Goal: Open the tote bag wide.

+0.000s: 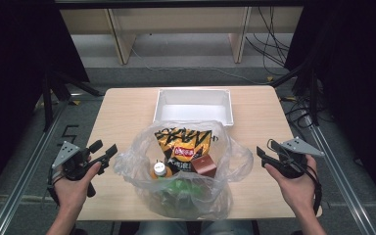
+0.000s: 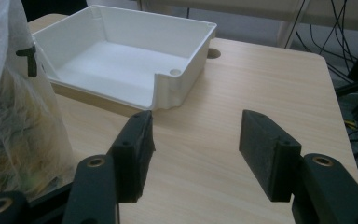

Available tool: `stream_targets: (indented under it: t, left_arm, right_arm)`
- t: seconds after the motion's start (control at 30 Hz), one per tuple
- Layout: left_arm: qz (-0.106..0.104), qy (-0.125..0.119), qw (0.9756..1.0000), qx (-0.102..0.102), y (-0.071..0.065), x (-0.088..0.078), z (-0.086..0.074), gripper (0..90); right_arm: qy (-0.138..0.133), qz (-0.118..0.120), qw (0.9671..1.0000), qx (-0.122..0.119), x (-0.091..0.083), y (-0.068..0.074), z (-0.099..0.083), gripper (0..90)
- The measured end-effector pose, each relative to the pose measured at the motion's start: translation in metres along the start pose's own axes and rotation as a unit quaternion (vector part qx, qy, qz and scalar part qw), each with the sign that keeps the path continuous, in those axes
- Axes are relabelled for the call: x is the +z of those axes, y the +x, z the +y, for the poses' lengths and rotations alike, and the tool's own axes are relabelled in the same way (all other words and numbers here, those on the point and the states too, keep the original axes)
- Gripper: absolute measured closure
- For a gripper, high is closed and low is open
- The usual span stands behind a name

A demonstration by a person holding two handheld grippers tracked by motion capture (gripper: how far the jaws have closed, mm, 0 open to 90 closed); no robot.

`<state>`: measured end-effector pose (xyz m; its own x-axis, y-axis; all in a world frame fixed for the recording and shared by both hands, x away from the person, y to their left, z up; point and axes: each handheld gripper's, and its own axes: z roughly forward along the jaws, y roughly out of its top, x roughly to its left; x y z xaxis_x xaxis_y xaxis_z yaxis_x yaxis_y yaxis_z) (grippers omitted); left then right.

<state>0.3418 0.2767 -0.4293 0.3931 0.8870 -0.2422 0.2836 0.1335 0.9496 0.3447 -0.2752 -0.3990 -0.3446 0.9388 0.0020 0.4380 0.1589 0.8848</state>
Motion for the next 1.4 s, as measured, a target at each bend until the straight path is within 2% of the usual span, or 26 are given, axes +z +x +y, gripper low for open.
stream_targets:
  t: [0.03, 0.07, 0.2, 0.23, 0.27, 0.37, 0.53, 0.63, 0.7, 0.73, 0.8, 0.87, 0.9, 0.93, 0.97, 1.0, 1.03, 1.07, 1.1, 1.13, 1.17, 1.2, 1.27, 1.3, 1.33, 1.4]
  left_arm:
    - [0.002, 0.0, 1.0, -0.003, 0.0, 0.0, 0.0, 34.6]
    - [0.004, 0.0, 1.0, -0.002, 0.0, -0.001, 0.0, 34.8]
    - [0.005, -0.008, 0.9999, 0.007, -0.004, -0.005, 0.005, 35.2]
    - [0.005, -0.011, 0.9999, 0.009, -0.005, -0.006, 0.007, 35.3]
    - [0.004, -0.017, 0.9998, 0.01, -0.005, -0.007, 0.008, 35.6]
    - [0.001, -0.027, 0.9996, 0.012, -0.007, -0.01, 0.012, 36.9]
    - [-0.005, -0.04, 0.9992, 0.005, -0.013, -0.017, 0.02, 37.5]
    - [-0.023, -0.044, 0.9986, 0.02, -0.023, -0.023, 0.031, 38.1]
    - [-0.031, -0.042, 0.9983, 0.025, -0.026, -0.024, 0.034, 38.2]
    - [-0.052, -0.034, 0.9973, 0.04, -0.03, -0.025, 0.039, 38.4]
    - [-0.065, -0.036, 0.9965, 0.039, -0.033, -0.025, 0.04, 39.2]
    - [-0.093, -0.026, 0.9943, 0.044, -0.044, -0.025, 0.042, 39.9]
    - [-0.093, -0.026, 0.9943, 0.044, -0.044, -0.025, 0.042, 40.1]
    - [-0.116, -0.019, 0.9915, 0.056, -0.054, -0.025, 0.043, 40.1]
    - [-0.127, -0.014, 0.9899, 0.061, -0.06, -0.025, 0.044, 40.2]
    - [-0.127, -0.014, 0.9899, 0.061, -0.06, -0.025, 0.044, 40.2]
    - [-0.138, -0.01, 0.9882, 0.066, -0.066, -0.025, 0.044, 40.3]
    - [-0.166, -0.007, 0.9837, 0.069, -0.078, -0.027, 0.047, 40.4]
    - [-0.18, -0.007, 0.9812, 0.07, -0.084, -0.028, 0.049, 40.4]
    - [-0.18, -0.007, 0.9812, 0.07, -0.084, -0.028, 0.049, 40.4]
    - [-0.191, -0.006, 0.9779, 0.084, -0.096, -0.03, 0.052, 40.5]
    - [-0.191, -0.006, 0.9779, 0.084, -0.096, -0.03, 0.052, 40.8]
    - [-0.215, 0.001, 0.9702, 0.112, -0.112, -0.032, 0.055, 41.1]
    - [-0.219, 0.008, 0.9683, 0.119, -0.117, -0.032, 0.054, 41.3]
    - [-0.219, 0.008, 0.9683, 0.119, -0.117, -0.032, 0.054, 41.4]
    - [-0.235, 0.022, 0.9635, 0.127, -0.127, -0.029, 0.05, 41.7]
  right_arm:
    - [0.006, 0.003, 0.9998, 0.017, -0.002, 0.004, 0.002, 45.2]
    - [-0.009, 0.003, 0.9999, -0.009, -0.001, 0.002, 0.005, 45.5]
    - [-0.012, 0.009, 0.9999, 0.008, -0.004, 0.007, 0.009, 46.3]
    - [-0.013, 0.005, 0.9998, -0.01, -0.004, 0.004, 0.01, 46.5]
    - [-0.014, 0.005, 0.9999, 0.0, -0.005, 0.005, 0.011, 46.8]
    - [-0.013, 0.001, 0.9999, -0.006, -0.006, 0.003, 0.012, 47.3]
    - [-0.02, 0.002, 0.9998, 0.008, -0.009, 0.006, 0.016, 48.3]
    - [-0.029, 0.007, 0.9995, -0.011, -0.009, 0.004, 0.018, 48.2]
    - [-0.024, 0.007, 0.9997, -0.006, -0.01, 0.006, 0.019, 48.0]
    - [-0.022, 0.006, 0.9997, 0.001, -0.01, 0.007, 0.019, 47.9]
    - [-0.021, 0.007, 0.9997, 0.005, -0.01, 0.008, 0.019, 47.9]
    - [-0.032, 0.009, 0.9994, -0.006, -0.008, 0.006, 0.02, 47.8]
    - [-0.026, 0.011, 0.9994, 0.018, -0.009, 0.01, 0.02, 47.7]
    - [-0.028, 0.013, 0.9995, -0.002, -0.007, 0.008, 0.021, 47.7]
    - [-0.032, 0.01, 0.9994, -0.003, -0.006, 0.008, 0.021, 47.6]
    - [-0.032, 0.01, 0.9994, -0.003, -0.006, 0.008, 0.021, 47.6]
    - [-0.019, 0.016, 0.9997, 0.001, -0.007, 0.01, 0.023, 47.5]
    - [-0.022, 0.018, 0.9996, -0.001, -0.006, 0.01, 0.023, 47.4]
    - [-0.028, 0.014, 0.9995, 0.003, -0.006, 0.012, 0.023, 47.3]
    - [-0.018, 0.021, 0.9996, 0.005, -0.007, 0.013, 0.025, 47.2]
    - [-0.02, 0.025, 0.9995, -0.007, -0.006, 0.012, 0.025, 47.1]
    - [-0.02, 0.025, 0.9995, -0.007, -0.006, 0.012, 0.025, 47.1]
    - [-0.027, 0.032, 0.999, -0.015, -0.005, 0.014, 0.027, 46.7]
    - [-0.022, 0.028, 0.9992, -0.018, -0.005, 0.015, 0.027, 46.6]
    - [-0.014, 0.031, 0.9994, -0.002, -0.006, 0.018, 0.027, 46.6]
    - [-0.018, 0.025, 0.9995, -0.009, -0.005, 0.018, 0.026, 46.5]
